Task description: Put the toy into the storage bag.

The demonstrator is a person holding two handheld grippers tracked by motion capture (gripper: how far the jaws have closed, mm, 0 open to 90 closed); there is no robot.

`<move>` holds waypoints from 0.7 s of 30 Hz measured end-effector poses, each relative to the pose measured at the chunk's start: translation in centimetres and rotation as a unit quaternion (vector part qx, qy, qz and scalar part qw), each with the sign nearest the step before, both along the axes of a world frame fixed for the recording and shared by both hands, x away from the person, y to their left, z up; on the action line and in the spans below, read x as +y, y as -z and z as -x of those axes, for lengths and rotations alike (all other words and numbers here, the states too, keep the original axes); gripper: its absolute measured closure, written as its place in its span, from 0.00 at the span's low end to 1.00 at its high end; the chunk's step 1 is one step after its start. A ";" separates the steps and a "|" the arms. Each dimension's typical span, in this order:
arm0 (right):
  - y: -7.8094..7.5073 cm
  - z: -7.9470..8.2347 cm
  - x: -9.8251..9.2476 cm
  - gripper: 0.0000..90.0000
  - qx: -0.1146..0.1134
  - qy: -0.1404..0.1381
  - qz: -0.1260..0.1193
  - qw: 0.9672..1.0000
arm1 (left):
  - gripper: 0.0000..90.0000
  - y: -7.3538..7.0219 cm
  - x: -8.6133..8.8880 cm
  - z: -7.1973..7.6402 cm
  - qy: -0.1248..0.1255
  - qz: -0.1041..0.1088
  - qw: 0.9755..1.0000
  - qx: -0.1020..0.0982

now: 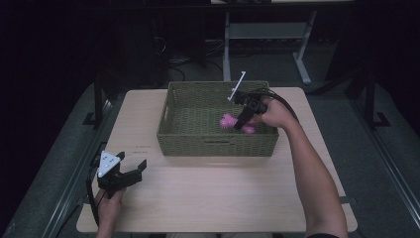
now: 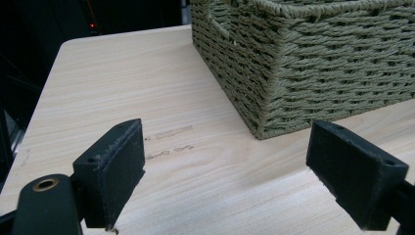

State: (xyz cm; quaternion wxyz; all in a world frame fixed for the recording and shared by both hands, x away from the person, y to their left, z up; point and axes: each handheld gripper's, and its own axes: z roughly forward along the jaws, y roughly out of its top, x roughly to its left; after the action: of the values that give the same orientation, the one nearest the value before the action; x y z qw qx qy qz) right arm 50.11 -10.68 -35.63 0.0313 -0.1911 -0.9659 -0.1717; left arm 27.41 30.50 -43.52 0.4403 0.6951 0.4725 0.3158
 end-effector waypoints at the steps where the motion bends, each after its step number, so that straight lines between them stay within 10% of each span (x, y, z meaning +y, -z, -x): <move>1: 0.2 0.0 0.0 0.65 0.001 0.000 0.000 1.000 | 0.15 0.0 0.0 0.0 0.000 0.000 1.000 0.000; 21: 2.0 0.2 -0.1 0.64 0.019 0.005 0.005 1.000 | 0.15 0.0 -0.2 0.0 0.001 0.002 1.000 0.001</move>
State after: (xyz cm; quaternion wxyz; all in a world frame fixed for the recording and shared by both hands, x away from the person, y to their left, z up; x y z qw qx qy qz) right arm 49.94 -10.77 -37.62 0.0480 -0.1990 -0.9650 -0.1636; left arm 27.41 30.25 -43.54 0.4415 0.6948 0.4734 0.3134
